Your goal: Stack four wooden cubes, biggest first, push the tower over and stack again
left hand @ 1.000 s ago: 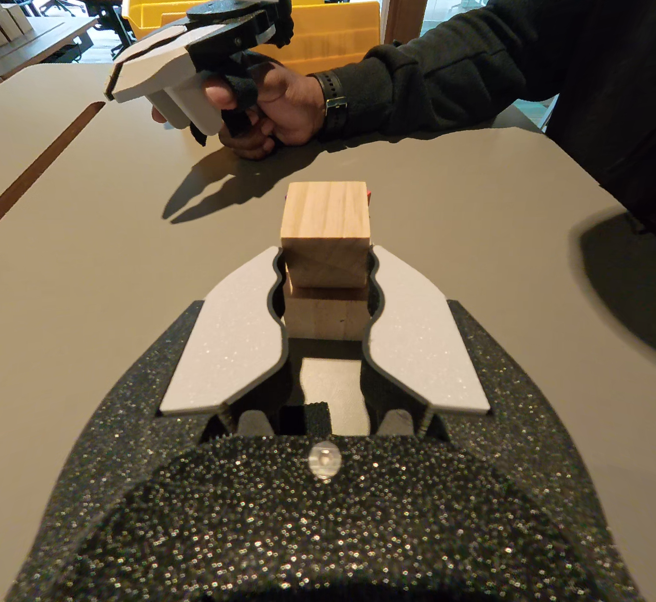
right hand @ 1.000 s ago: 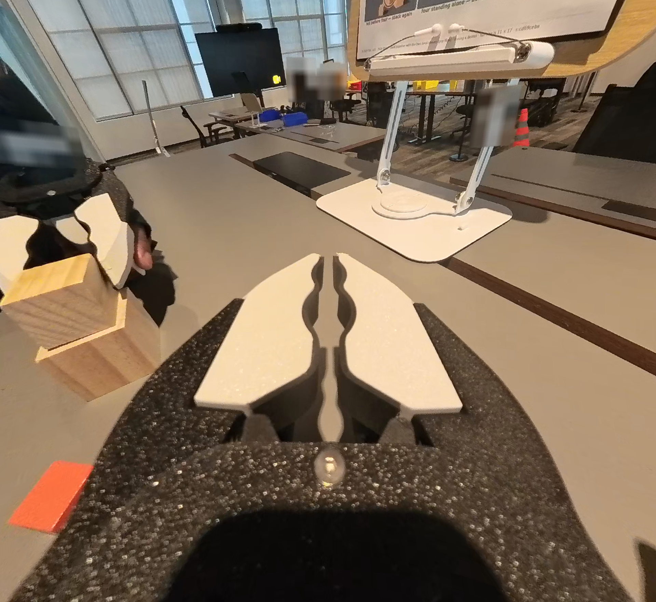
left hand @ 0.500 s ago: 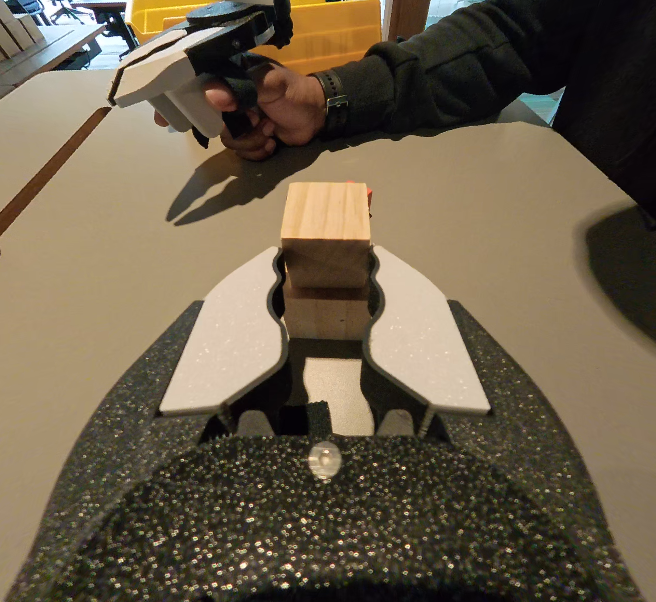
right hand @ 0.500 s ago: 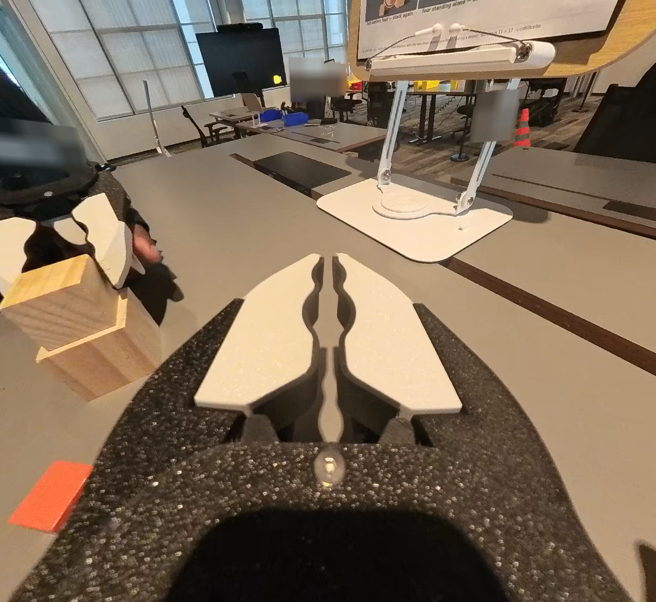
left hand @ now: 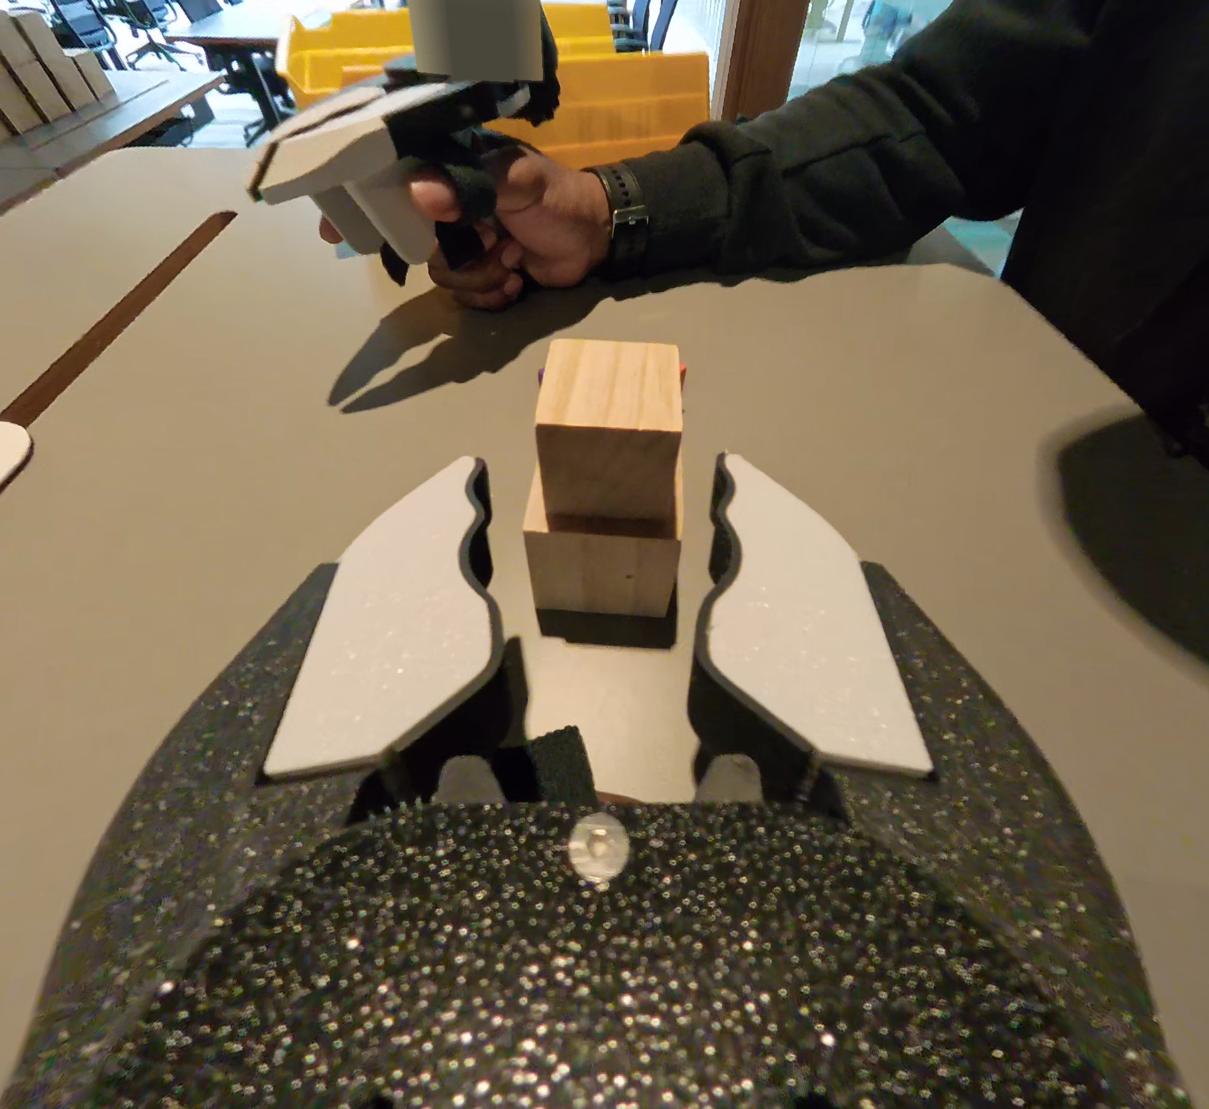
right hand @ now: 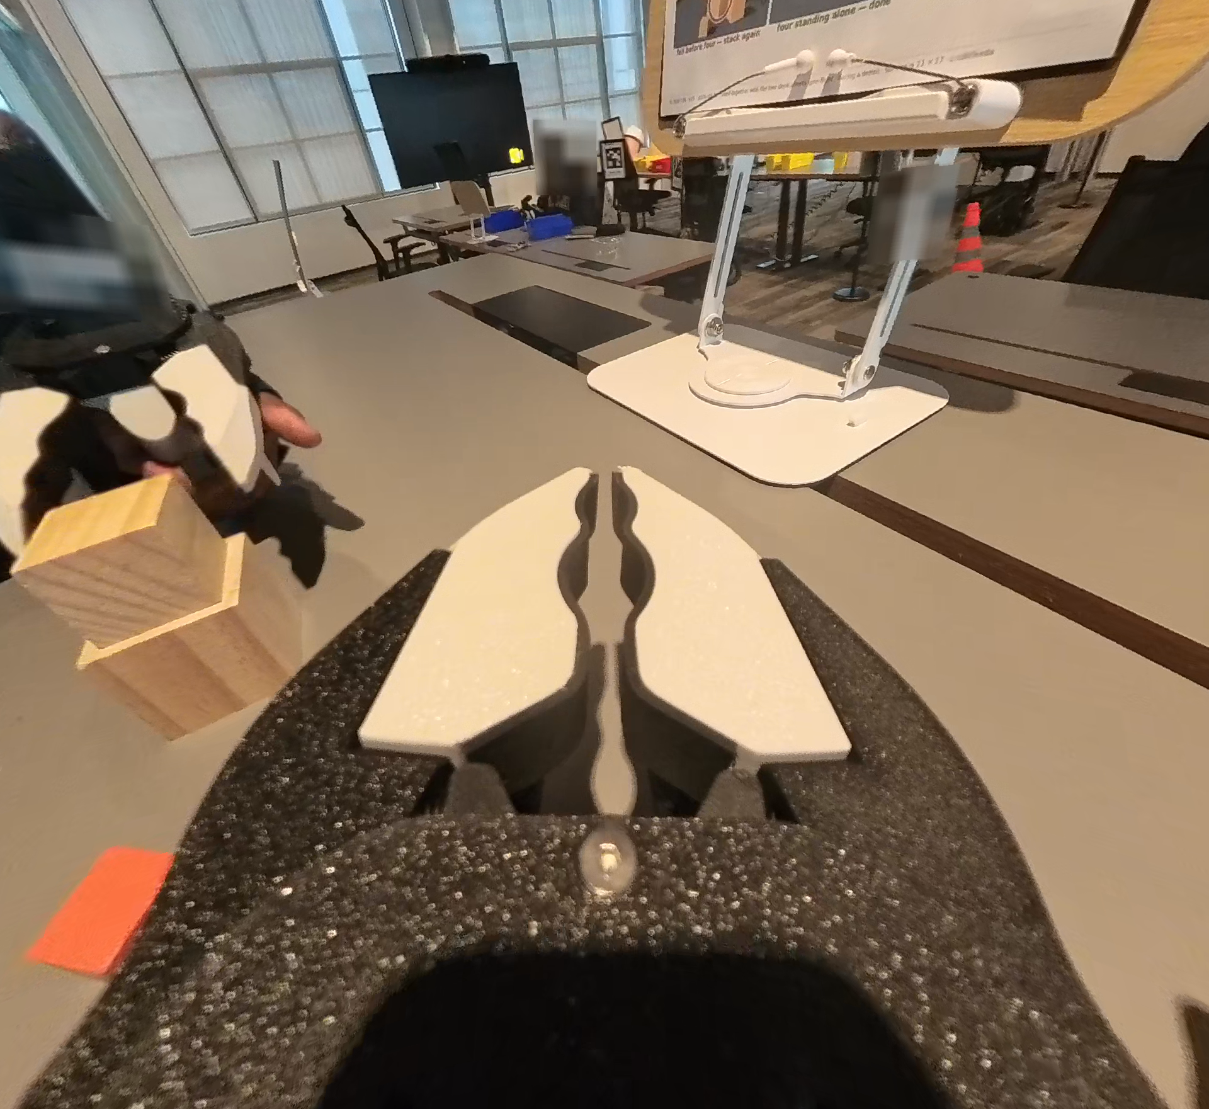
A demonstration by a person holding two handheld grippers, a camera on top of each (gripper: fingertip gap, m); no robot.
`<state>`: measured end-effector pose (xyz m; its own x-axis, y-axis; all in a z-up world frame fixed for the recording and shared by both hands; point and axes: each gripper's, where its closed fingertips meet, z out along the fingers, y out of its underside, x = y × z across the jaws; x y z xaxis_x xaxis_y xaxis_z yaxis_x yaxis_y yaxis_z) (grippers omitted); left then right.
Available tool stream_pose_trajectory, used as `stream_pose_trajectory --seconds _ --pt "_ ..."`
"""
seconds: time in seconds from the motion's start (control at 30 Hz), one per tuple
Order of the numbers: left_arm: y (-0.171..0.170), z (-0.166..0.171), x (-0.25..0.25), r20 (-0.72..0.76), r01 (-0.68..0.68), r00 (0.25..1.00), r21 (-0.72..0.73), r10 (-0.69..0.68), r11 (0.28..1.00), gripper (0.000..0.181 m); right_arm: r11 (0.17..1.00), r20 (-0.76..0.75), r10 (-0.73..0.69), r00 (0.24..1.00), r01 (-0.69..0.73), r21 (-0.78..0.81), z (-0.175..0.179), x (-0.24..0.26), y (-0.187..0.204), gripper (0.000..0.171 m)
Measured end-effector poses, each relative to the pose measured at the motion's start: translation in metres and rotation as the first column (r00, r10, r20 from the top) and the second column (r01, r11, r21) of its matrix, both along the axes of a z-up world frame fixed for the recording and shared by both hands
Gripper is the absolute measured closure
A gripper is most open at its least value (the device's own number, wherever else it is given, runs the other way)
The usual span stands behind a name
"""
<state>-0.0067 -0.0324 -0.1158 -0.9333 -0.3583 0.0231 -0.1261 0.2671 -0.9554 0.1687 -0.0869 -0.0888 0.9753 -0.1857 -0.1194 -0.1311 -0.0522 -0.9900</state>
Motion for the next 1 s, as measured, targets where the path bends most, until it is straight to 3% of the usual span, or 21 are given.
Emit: stream_pose_trajectory --seconds 0.13,0.27,0.37,0.47,0.77,1.0 --pt "0.027 0.026 0.005 -0.014 -0.059 0.998 -0.219 0.057 0.974 0.118 0.999 -0.025 0.018 1.0 -0.018 0.027 0.002 0.0 -0.002 0.167" --pt "0.074 0.063 0.022 0.004 -0.174 0.978 -0.539 0.209 0.824 0.13 0.99 -0.036 0.123 0.992 -0.121 0.071 0.007 -0.011 -0.004 0.166" --pt "0.089 0.065 0.034 0.032 -0.263 0.941 -0.555 0.337 0.789 0.133 0.969 -0.037 0.242 0.97 -0.239 0.064 0.006 -0.027 -0.003 0.16" --pt "0.097 0.066 0.043 0.041 -0.328 0.907 -0.556 0.42 0.764 0.134 0.967 -0.01 0.254 0.967 -0.254 0.035 0.004 -0.033 -0.002 0.148" --pt "0.109 0.067 0.051 0.029 -0.388 0.87 -0.574 0.491 0.721 0.135 0.998 0.004 -0.03 1.0 0.029 0.062 0.011 -0.049 -0.028 0.141" --pt "0.112 0.065 0.059 0.015 -0.407 0.865 -0.563 0.501 0.72 0.136 0.976 0.022 -0.044 0.999 0.047 -0.215 -0.027 -0.126 -0.046 0.139"
